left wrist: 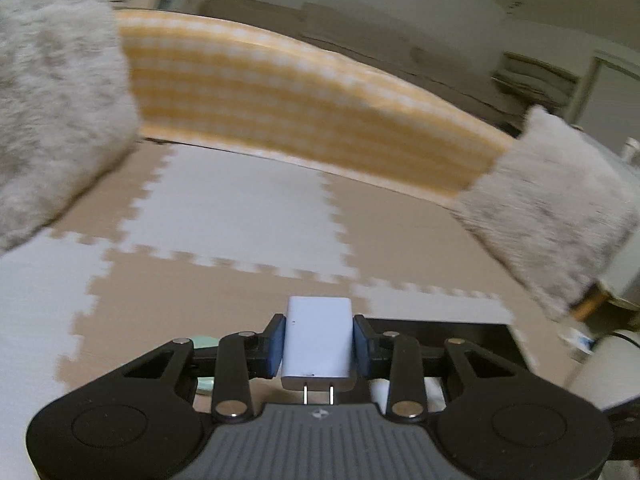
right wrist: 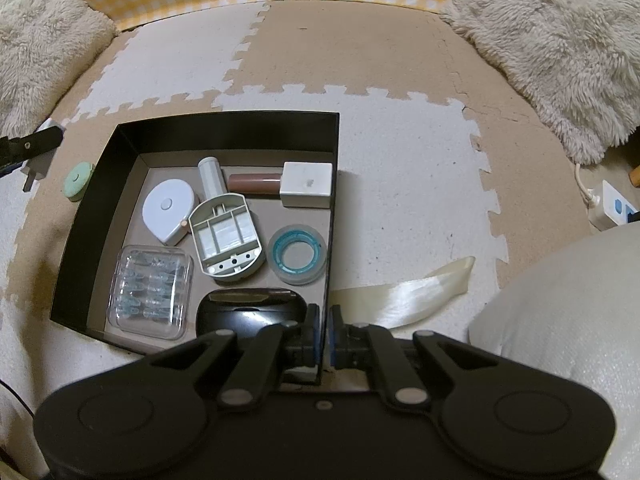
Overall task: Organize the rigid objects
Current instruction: 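Carry the white charger with the left gripper into the box and release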
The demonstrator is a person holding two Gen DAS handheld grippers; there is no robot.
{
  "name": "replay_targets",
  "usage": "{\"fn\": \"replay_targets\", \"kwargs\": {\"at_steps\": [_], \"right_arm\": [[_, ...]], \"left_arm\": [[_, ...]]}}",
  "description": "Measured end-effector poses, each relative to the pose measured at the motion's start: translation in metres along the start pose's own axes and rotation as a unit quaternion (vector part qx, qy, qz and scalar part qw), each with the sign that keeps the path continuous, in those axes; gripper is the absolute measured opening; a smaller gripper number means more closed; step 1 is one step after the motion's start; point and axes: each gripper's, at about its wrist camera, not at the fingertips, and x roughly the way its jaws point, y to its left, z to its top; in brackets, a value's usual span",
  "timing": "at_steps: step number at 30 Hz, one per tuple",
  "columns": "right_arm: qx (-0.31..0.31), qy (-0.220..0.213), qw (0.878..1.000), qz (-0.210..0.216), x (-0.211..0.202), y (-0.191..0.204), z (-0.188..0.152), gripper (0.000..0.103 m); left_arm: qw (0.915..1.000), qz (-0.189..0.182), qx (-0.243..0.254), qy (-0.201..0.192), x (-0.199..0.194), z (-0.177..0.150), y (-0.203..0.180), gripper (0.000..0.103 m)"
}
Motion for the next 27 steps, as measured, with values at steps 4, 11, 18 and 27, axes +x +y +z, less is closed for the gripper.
{"fn": "replay_targets", "kwargs": {"at_steps": [4, 11, 18, 27], "right_arm": [[-0.001, 0.0, 1.0, 0.0, 0.0, 0.0, 0.0, 0.004], [-0.004, 0.0, 1.0, -0.002, 0.0, 0.002, 0.0, 0.004], [-0.006, 0.001, 1.0, -0.003, 0.0, 0.002, 0.0, 0.004], [-0.009, 0.005, 1.0, -0.004, 0.001, 0.003, 0.0, 0.004]], "left_arm": [[0.9993, -0.036, 0.004, 0.01, -0.002, -0.005, -0.023, 0.037], [0.9984, -0.049, 0.023, 0.016, 0.012, -0.009, -0.044, 0.037], [0.9986, -0.04, 0.031, 0.014, 0.029, -0.013, -0.048, 0.037], [0.9982, -0.041, 0.032, 0.032, 0.032, -0.016, -0.046, 0.052]]}}
